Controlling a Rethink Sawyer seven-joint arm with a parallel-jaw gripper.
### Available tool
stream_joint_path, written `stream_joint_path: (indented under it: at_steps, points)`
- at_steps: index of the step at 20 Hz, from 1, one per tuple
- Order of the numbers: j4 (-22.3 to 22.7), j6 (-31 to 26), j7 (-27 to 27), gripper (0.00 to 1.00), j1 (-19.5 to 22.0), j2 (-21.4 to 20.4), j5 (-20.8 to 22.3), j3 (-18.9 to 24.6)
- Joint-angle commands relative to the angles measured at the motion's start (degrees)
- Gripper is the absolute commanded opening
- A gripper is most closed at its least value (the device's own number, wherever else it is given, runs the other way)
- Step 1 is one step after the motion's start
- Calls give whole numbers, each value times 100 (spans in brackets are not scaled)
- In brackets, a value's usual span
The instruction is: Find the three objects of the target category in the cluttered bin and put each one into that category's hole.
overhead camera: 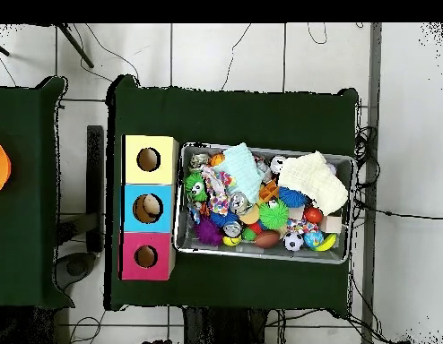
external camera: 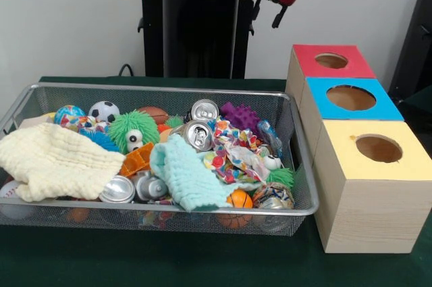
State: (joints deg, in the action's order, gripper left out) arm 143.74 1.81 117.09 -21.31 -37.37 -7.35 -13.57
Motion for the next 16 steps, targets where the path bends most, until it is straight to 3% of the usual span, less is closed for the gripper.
stream_joint_path:
  at_steps: [1, 6, 11, 16]
  points:
    - [363, 1407, 954, 100, 1178, -75, 1048, 803]
    - [-47, 1302, 880, 100, 1476, 170, 1193, 817]
    - [-126, 1513, 1061, 100, 1376, 532, 1185, 814]
    - [-512, 1978, 1118, 100, 1411, 1342, 1258, 828]
